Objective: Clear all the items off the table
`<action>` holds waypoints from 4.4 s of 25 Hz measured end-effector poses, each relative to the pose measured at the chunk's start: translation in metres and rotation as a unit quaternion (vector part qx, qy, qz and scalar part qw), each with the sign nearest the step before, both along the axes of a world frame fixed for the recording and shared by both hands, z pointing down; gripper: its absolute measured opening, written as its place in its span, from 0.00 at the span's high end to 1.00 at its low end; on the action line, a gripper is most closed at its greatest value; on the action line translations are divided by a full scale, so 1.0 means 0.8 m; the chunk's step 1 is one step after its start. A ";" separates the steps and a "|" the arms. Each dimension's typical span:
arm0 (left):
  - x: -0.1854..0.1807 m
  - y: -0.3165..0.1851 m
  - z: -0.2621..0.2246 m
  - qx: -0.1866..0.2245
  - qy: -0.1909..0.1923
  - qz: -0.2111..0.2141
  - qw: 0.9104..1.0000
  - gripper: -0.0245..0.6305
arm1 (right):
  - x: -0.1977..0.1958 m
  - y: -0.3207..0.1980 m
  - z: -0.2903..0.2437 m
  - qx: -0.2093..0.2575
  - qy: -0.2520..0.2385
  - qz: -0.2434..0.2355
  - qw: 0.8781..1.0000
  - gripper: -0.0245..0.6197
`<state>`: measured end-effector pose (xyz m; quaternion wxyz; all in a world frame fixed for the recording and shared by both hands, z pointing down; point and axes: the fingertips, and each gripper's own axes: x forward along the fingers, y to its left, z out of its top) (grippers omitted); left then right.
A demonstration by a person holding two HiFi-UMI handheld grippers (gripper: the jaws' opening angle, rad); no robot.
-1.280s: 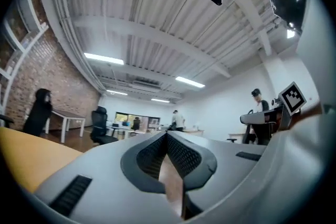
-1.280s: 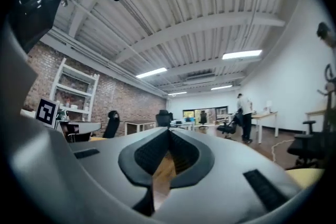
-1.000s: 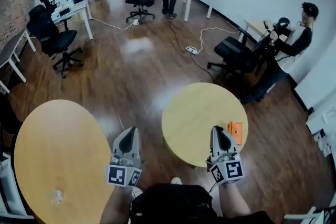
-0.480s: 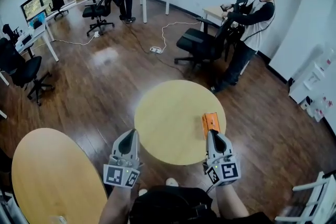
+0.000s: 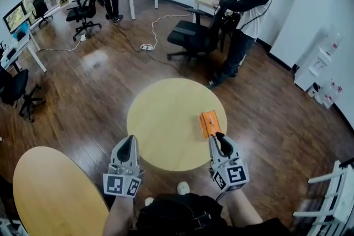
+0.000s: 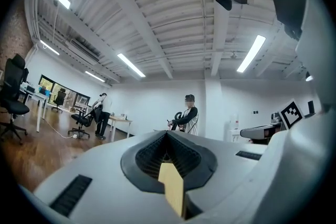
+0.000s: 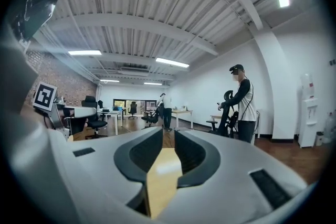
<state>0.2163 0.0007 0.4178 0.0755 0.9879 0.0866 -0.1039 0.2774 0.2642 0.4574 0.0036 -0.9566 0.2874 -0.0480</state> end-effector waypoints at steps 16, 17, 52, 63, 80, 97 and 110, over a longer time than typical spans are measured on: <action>0.125 0.102 0.058 -0.005 -0.069 0.061 0.996 0.96 | 0.118 0.057 0.133 -0.078 -0.148 0.021 0.986 0.38; 0.134 0.104 0.065 -0.004 -0.075 0.069 0.995 0.96 | 0.127 0.055 0.153 -0.096 -0.169 0.020 0.981 0.35; 0.156 0.098 0.124 0.009 -0.160 0.033 0.987 0.96 | 0.187 0.025 0.310 -0.218 -0.334 -0.037 0.916 0.31; -0.060 -0.052 0.109 0.008 -0.139 -0.203 0.969 0.96 | 0.089 -0.168 0.203 -0.229 -0.222 -0.232 0.919 0.31; -0.553 -0.291 0.063 -0.011 -0.087 -0.504 0.859 0.96 | -0.337 -0.597 0.168 -0.288 -0.102 -0.525 0.794 0.31; -0.777 -0.330 0.086 -0.073 -0.073 -0.678 0.728 0.96 | -0.537 -0.761 0.240 -0.391 -0.050 -0.633 0.666 0.30; -0.789 -0.340 0.154 -0.139 -0.134 -0.696 0.691 0.96 | -0.569 -0.789 0.331 -0.460 -0.042 -0.649 0.604 0.29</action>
